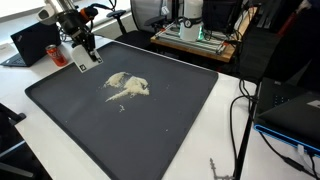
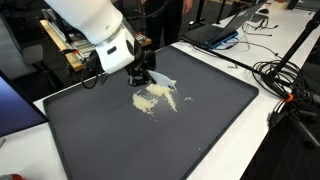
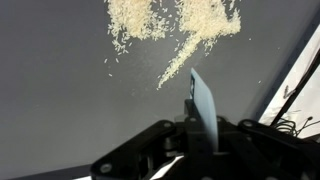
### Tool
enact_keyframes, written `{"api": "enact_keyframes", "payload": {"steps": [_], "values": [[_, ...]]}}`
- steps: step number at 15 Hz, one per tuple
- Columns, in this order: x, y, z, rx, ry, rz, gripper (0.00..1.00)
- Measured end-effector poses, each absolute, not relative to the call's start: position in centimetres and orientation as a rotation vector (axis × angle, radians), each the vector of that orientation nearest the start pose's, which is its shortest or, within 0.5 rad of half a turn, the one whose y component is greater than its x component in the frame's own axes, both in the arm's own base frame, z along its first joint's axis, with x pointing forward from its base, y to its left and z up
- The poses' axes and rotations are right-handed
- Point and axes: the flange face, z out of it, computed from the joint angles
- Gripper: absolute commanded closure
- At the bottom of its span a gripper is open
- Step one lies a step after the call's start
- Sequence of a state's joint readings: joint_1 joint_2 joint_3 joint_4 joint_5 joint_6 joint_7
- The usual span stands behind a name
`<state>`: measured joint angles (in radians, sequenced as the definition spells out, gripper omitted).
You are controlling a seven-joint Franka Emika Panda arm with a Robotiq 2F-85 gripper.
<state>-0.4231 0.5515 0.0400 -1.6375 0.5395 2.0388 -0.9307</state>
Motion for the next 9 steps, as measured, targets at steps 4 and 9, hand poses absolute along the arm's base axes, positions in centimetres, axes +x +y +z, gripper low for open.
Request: {"api": "enact_keyframes", "payload": {"steps": [4, 9], "values": [[61.3, -22.2, 26.2, -2.580, -0.270, -0.195, 0.99], [58.0, -22.4, 22.5, -2.512, -0.133, -0.140, 0.99]]}}
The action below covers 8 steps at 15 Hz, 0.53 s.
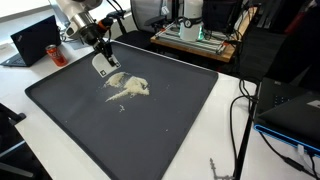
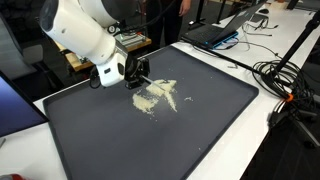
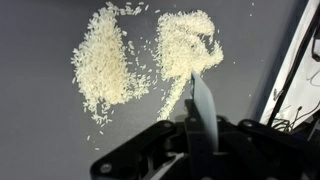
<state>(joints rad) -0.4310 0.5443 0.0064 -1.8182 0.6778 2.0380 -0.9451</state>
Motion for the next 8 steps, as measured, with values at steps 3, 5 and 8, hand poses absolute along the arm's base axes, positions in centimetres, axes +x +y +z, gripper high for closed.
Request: {"api": "enact_keyframes", "payload": {"steps": [3, 5, 8], "values": [[56.4, -22.8, 21.2, -2.439, -0.028, -0.147, 0.99], [55.5, -23.2, 20.7, -2.396, 0.040, -0.158, 0.99], [54.6, -23.7, 20.8, -2.340, 0.143, -0.205, 0.99]]}}
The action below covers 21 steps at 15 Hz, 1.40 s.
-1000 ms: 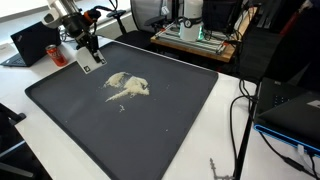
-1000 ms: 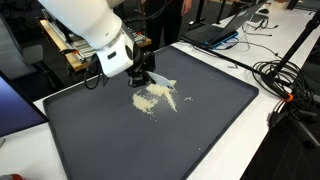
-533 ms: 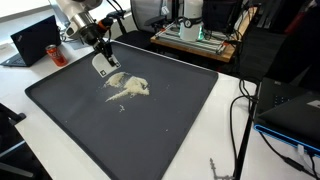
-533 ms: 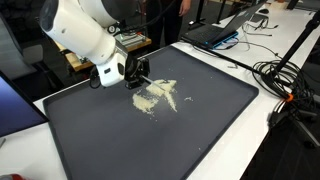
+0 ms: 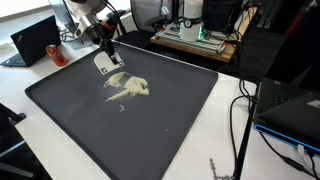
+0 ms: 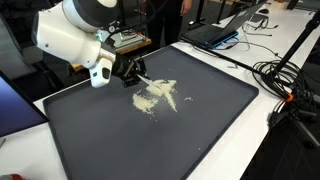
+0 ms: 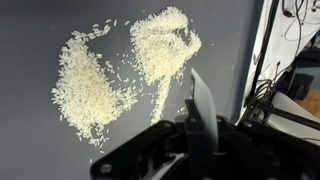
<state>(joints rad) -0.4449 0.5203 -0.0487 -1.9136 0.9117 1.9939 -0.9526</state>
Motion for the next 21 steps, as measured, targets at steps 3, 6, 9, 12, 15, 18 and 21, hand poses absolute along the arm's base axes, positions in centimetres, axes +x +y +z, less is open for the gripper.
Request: {"api": "enact_keyframes", "payload": {"steps": [3, 6, 9, 12, 15, 18, 21], "values": [[53.8, -24.0, 21.7, -2.297, 0.218, -0.258, 0.99], [53.4, -23.7, 22.6, -2.276, 0.254, -0.288, 0.99], [52.6, -23.5, 23.1, -2.275, 0.341, -0.307, 0.99], [51.4, -23.1, 23.1, -2.281, 0.425, -0.311, 0.99], [50.1, -22.2, 23.2, -2.277, 0.499, -0.310, 0.99], [49.4, -21.0, 23.5, -2.260, 0.581, -0.309, 0.99], [49.1, -19.7, 24.0, -2.263, 0.651, -0.301, 0.99]]}}
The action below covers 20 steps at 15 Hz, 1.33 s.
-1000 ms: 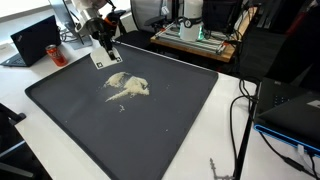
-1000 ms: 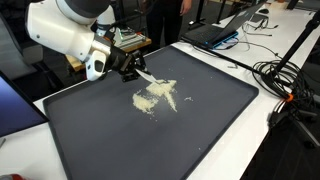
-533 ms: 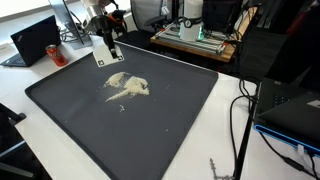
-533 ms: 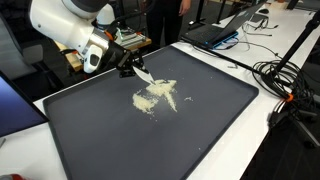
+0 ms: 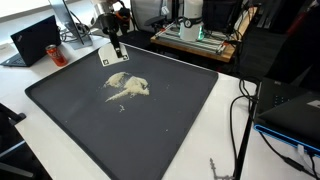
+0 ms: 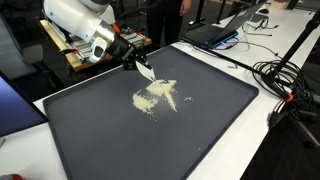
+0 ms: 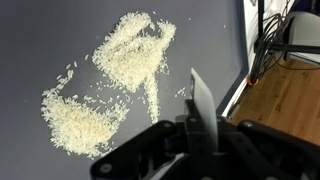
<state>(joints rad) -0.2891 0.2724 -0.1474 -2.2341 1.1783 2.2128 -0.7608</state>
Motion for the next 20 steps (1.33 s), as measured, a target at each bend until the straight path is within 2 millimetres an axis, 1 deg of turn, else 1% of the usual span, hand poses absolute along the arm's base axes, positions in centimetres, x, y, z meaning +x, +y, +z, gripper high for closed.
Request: {"api": "enact_keyframes", "payload": {"steps": [3, 5, 8, 10, 13, 15, 17, 20], "values": [[49.2, -18.4, 24.8, -2.290, 0.684, -0.313, 0.99], [49.5, -17.8, 25.8, -2.335, 0.667, -0.335, 0.99], [50.1, -16.6, 28.2, -2.489, 0.560, -0.318, 0.99], [50.8, -15.3, 30.0, -2.614, 0.483, -0.295, 0.99], [51.8, -12.6, 32.4, -2.786, 0.338, -0.256, 0.99], [52.2, -10.5, 33.4, -2.894, 0.225, -0.222, 0.99], [52.6, -8.2, 33.8, -2.999, 0.106, -0.182, 0.99], [52.8, -4.9, 33.2, -3.116, -0.112, -0.110, 0.99]]}}
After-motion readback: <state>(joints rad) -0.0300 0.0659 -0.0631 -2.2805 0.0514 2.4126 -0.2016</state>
